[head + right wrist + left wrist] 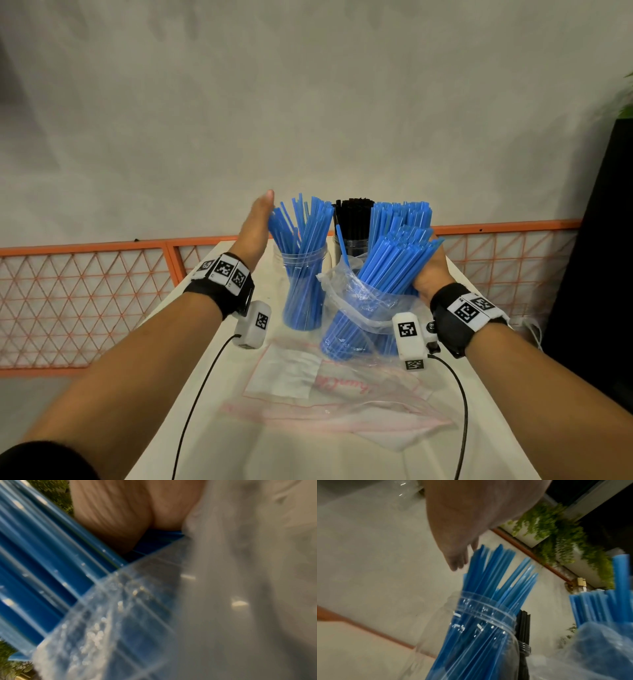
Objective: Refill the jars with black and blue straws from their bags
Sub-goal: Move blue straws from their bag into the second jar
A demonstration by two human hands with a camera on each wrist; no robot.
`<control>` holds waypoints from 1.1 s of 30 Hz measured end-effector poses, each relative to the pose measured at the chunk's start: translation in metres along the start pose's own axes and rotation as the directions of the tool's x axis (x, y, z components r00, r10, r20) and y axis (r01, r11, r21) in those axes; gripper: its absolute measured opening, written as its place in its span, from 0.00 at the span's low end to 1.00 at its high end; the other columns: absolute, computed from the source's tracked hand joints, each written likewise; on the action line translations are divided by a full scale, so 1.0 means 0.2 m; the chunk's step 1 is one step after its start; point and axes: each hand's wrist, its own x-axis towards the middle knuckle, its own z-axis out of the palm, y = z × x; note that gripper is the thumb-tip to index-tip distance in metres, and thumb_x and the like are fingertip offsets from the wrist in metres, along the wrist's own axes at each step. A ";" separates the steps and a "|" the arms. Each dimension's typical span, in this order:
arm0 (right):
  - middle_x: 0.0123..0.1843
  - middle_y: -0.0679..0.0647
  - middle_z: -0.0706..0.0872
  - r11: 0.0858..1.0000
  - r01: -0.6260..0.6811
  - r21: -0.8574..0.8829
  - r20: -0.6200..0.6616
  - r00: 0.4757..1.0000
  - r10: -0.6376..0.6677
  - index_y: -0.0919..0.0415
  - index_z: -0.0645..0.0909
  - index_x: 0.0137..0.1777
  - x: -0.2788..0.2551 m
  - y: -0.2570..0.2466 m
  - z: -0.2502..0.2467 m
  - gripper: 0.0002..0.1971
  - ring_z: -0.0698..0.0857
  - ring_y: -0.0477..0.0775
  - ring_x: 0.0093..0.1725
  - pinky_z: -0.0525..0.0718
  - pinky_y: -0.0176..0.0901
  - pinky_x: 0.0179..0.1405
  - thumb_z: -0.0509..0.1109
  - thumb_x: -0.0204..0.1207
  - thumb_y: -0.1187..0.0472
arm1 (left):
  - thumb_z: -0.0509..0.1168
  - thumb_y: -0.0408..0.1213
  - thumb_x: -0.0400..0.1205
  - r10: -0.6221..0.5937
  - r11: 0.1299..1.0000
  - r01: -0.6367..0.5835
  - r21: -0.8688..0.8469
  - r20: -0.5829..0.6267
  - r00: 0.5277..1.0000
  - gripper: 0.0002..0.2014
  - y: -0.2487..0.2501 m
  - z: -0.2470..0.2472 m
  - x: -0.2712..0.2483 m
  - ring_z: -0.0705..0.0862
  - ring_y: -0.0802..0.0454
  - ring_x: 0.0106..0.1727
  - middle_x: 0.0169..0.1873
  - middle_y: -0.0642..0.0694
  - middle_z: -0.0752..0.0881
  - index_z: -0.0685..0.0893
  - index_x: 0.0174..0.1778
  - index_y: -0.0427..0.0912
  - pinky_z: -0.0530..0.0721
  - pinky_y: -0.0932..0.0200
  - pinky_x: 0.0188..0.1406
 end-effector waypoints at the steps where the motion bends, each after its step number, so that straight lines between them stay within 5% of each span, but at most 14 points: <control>1: 0.34 0.55 0.78 1.000 0.005 0.001 0.001 1.000 -0.005 0.56 0.74 0.38 0.00 0.00 0.00 0.16 0.83 0.45 0.22 0.84 0.33 0.21 0.54 0.87 0.55 | 0.55 0.59 0.84 0.082 0.996 -0.076 0.050 -0.124 0.989 0.22 0.01 0.00 -0.01 0.80 0.55 0.68 0.65 0.50 0.83 0.80 0.66 0.52 0.73 0.48 0.75; 3: 0.35 0.55 0.79 0.996 0.040 -0.081 -0.016 0.999 -0.042 0.58 0.75 0.40 0.01 0.00 0.00 0.14 0.83 0.47 0.27 0.85 0.33 0.23 0.55 0.87 0.57 | 0.61 0.51 0.81 0.276 0.953 -0.232 0.192 -0.248 0.929 0.18 0.05 0.00 -0.07 0.80 0.53 0.62 0.61 0.47 0.81 0.80 0.63 0.45 0.78 0.58 0.64; 7: 0.33 0.51 0.79 0.994 0.050 -0.101 -0.022 0.998 -0.052 0.55 0.72 0.37 0.00 0.00 0.00 0.15 0.83 0.44 0.26 0.84 0.33 0.25 0.55 0.87 0.60 | 0.68 0.43 0.76 0.569 0.768 -0.491 0.413 -0.086 0.818 0.10 0.13 0.09 -0.24 0.81 0.57 0.51 0.49 0.52 0.80 0.82 0.52 0.49 0.77 0.69 0.47; 11: 0.36 0.56 0.79 0.984 0.066 -0.166 -0.028 0.997 -0.071 0.59 0.74 0.41 0.01 0.00 0.00 0.14 0.82 0.50 0.30 0.84 0.33 0.23 0.54 0.87 0.58 | 0.74 0.45 0.77 0.311 0.883 -0.361 0.301 0.201 0.929 0.17 0.10 0.22 -0.32 0.83 0.59 0.53 0.50 0.51 0.83 0.82 0.61 0.48 0.85 0.65 0.51; 14: 0.36 0.57 0.79 0.983 0.082 -0.163 -0.021 0.996 -0.087 0.62 0.76 0.45 0.01 0.01 0.00 0.13 0.83 0.46 0.25 0.84 0.33 0.22 0.54 0.87 0.58 | 0.74 0.46 0.79 0.175 0.893 -0.284 0.349 0.313 0.933 0.25 0.05 0.33 -0.31 0.83 0.57 0.60 0.57 0.51 0.82 0.77 0.71 0.47 0.84 0.58 0.62; 17: 0.37 0.57 0.81 0.980 0.077 -0.182 -0.001 0.997 -0.078 0.60 0.77 0.54 0.00 0.02 -0.01 0.11 0.83 0.52 0.31 0.86 0.36 0.25 0.56 0.87 0.56 | 0.73 0.43 0.79 0.101 0.936 -0.191 0.296 0.294 0.950 0.25 0.05 0.43 -0.26 0.85 0.53 0.60 0.58 0.49 0.84 0.76 0.72 0.47 0.83 0.53 0.66; 23: 0.36 0.56 0.85 0.979 0.010 -0.205 -0.018 1.000 -0.013 0.60 0.80 0.44 0.01 0.01 -0.02 0.12 0.84 0.54 0.34 0.86 0.39 0.27 0.60 0.85 0.56 | 0.71 0.33 0.82 0.062 0.986 -0.109 0.130 0.321 0.945 0.19 0.09 0.58 -0.15 0.88 0.51 0.56 0.57 0.45 0.87 0.78 0.69 0.42 0.87 0.60 0.57; 28: 0.41 0.57 0.86 0.943 0.110 -0.314 0.026 0.994 -0.107 0.64 0.79 0.51 0.01 0.03 -0.04 0.07 0.85 0.56 0.40 0.86 0.53 0.45 0.62 0.84 0.61 | 0.73 0.31 0.80 0.020 0.995 -0.052 0.088 0.325 0.945 0.18 0.09 0.61 -0.12 0.89 0.46 0.58 0.58 0.40 0.89 0.82 0.67 0.37 0.87 0.47 0.62; 33: 0.40 0.55 0.85 0.924 0.110 -0.365 0.024 0.994 -0.109 0.59 0.78 0.47 0.01 0.03 -0.04 0.04 0.85 0.55 0.40 0.85 0.47 0.39 0.63 0.83 0.61 | 0.73 0.32 0.80 0.009 0.994 -0.040 0.098 0.296 0.955 0.13 0.07 0.61 -0.12 0.90 0.47 0.52 0.50 0.41 0.89 0.83 0.59 0.35 0.89 0.51 0.55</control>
